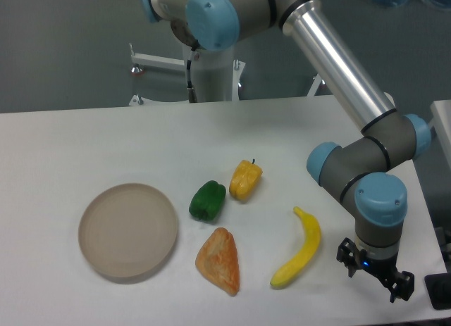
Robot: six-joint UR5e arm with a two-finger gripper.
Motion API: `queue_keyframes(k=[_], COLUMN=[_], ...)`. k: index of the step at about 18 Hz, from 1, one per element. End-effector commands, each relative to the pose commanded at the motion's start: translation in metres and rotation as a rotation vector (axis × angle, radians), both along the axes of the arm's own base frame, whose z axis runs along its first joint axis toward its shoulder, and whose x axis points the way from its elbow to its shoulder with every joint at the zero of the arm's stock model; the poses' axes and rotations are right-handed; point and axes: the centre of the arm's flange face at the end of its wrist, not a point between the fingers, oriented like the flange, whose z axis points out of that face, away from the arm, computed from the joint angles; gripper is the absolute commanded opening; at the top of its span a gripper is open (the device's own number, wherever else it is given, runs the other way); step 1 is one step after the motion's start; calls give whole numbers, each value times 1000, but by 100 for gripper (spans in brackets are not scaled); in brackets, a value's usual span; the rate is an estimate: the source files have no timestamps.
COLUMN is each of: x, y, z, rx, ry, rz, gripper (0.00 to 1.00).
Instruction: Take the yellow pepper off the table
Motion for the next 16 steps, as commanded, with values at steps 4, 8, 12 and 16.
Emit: queue_keyframes(k=[4,8,12,16], x=[1,2,6,24], y=[0,0,-3,-20], z=[3,5,14,36], rx=[3,7,3,-38], ry=[-1,-3,-5,-58], rz=[-1,-1,1,21], gripper=[100,100,100,100])
